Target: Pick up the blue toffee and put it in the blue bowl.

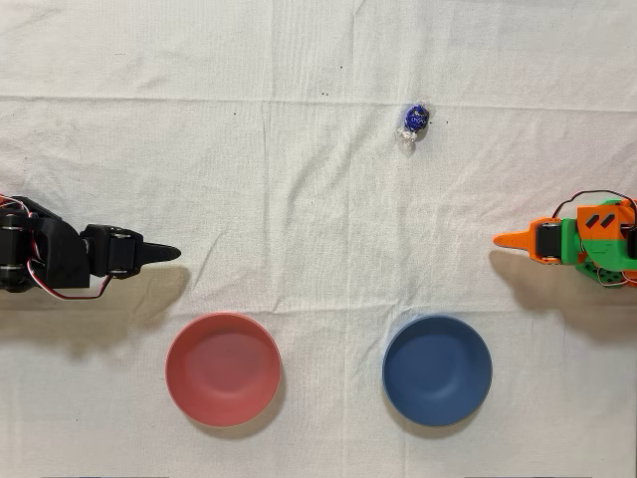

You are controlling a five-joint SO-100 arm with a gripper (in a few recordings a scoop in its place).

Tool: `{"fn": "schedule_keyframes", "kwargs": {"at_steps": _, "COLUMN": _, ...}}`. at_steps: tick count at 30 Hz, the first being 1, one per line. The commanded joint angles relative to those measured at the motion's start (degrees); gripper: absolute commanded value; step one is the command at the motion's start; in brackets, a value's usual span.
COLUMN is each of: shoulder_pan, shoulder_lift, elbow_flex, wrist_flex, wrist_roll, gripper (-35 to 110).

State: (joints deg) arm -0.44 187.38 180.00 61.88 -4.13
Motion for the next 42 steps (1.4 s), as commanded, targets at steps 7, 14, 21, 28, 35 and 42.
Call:
{"fn": "schedule_keyframes", "kwargs": {"at_steps": 7, "shoulder_pan": -0.44, "shoulder_lift": -0.26, "elbow_flex": -0.97, "wrist_flex": 0.26, "wrist_roll": -0.88, "gripper": 0}}
{"fn": "schedule_keyframes", "kwargs": {"at_steps": 14, "shoulder_pan": -2.64, "shoulder_lift": -0.62, "elbow_flex": -1.05, "wrist_flex": -1.58, "wrist_roll": -6.86, "gripper": 0}}
{"fn": "schedule_keyframes", "kwargs": {"at_steps": 21, "shoulder_pan": 0.09, "shoulder_lift": -9.67, "elbow_flex": -11.95, "wrist_flex": -6.33, "wrist_roll": -12.66, "gripper": 0}}
{"fn": "schedule_keyframes", "kwargs": {"at_steps": 28, "shoulder_pan": 0.97, "shoulder_lift": -25.66, "elbow_flex": -31.29, "wrist_flex": -6.06, "wrist_roll": -12.92, "gripper": 0}}
{"fn": "schedule_keyframes", "kwargs": {"at_steps": 35, "shoulder_pan": 7.21, "shoulder_lift": -41.48, "elbow_flex": -49.04, "wrist_flex": -2.37, "wrist_roll": -5.71, "gripper": 0}}
{"fn": "schedule_keyframes", "kwargs": {"at_steps": 42, "shoulder_pan": 10.90, "shoulder_lift": -48.52, "elbow_flex": -53.79, "wrist_flex": -2.11, "wrist_roll": -2.64, "gripper": 0}}
